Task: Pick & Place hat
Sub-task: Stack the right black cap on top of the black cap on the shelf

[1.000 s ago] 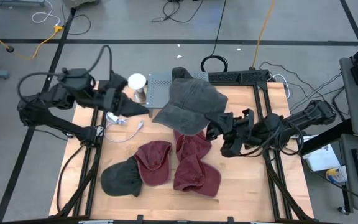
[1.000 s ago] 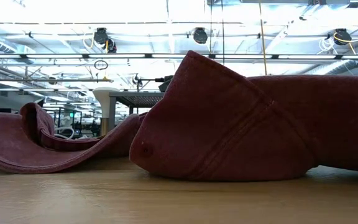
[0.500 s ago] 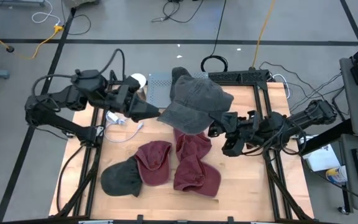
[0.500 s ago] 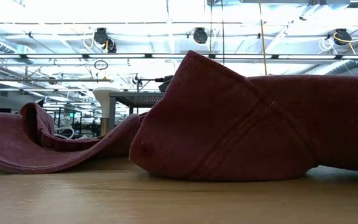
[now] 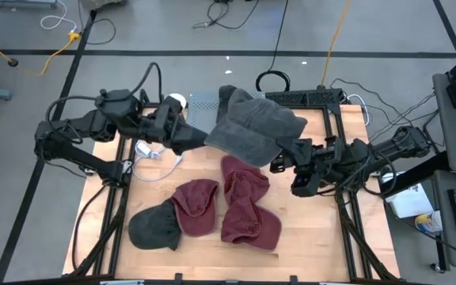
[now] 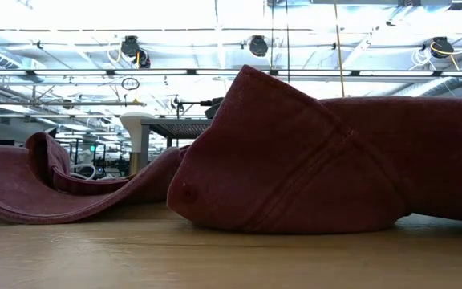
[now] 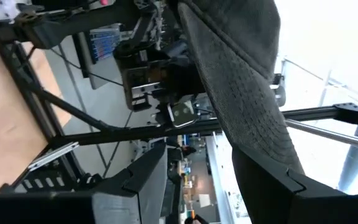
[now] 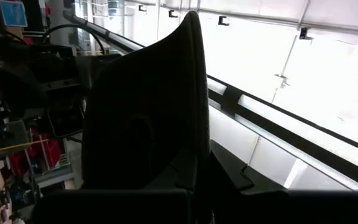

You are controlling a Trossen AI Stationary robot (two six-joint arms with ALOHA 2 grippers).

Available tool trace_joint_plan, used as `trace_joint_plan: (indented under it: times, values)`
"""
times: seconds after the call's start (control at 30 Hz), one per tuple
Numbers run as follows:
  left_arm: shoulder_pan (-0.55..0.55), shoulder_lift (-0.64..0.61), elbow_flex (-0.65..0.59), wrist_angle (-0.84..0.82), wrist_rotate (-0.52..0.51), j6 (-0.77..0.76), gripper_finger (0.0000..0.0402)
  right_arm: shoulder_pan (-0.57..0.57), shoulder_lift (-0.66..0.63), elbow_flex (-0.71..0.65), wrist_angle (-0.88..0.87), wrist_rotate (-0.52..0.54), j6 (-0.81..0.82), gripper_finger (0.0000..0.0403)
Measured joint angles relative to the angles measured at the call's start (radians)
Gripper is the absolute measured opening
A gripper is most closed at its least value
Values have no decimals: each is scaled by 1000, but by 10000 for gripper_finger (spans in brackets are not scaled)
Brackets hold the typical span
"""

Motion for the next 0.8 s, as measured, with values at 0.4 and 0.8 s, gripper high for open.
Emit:
trace_joint_plan:
  times: [0.4, 0.8]
  values:
    - [31, 4, 0, 82, -20, -14, 186, 17, -12, 0, 22, -1, -15, 11]
    - [23, 51, 0, 241, 37, -49, 186, 14, -13, 0, 16, -5, 27, 11]
